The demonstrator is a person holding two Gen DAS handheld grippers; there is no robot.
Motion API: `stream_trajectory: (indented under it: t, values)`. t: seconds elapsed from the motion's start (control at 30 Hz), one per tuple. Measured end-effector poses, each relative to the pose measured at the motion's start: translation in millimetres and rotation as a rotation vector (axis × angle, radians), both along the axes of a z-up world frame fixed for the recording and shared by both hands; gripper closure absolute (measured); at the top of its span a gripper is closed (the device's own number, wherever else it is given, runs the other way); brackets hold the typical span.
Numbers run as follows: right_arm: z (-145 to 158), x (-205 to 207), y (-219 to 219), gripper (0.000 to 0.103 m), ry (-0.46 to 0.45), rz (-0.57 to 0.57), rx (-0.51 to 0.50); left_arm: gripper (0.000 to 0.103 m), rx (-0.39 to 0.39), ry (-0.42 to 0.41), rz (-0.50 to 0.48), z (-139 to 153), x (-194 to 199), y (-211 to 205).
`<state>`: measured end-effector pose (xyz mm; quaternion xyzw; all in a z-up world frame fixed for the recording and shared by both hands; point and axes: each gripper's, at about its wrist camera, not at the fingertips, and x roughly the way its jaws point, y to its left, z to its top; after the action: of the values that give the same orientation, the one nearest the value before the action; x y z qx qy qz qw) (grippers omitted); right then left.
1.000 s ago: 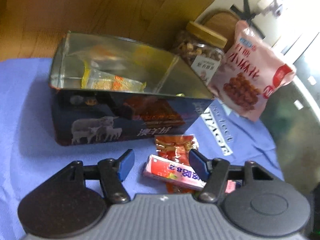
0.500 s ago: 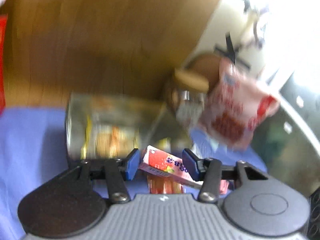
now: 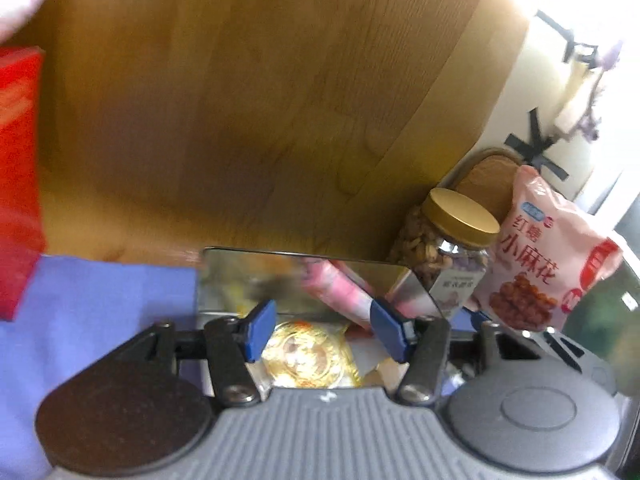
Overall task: Organize snacks
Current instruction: 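Grasp the pale green leaf-print packet with the left tool and drop it into the tin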
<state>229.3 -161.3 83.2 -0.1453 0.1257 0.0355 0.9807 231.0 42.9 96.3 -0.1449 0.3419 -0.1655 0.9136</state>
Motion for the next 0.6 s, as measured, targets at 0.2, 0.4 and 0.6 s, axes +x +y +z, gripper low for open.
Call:
stream_trajectory:
  t: [0.2, 0.4, 0.6]
  values:
    - [-11.1, -65.8, -8.8, 0.065, 0.072, 0.119, 0.259, 0.048, 0.005, 0.019, 0.000, -3.5, -72.6, 51.2]
    - [-32.3, -83.1, 5.1, 0.065, 0.354, 0.352, 0.533, 0.047, -0.088, 0.168, 0.058, -35.6, -131.7, 104.3]
    - [-30.7, -72.4, 47.2, 0.065, 0.519, 0.446, 0.588, 0.047, -0.295, 0.278, 0.093, -66.7, -159.6, 135.5]
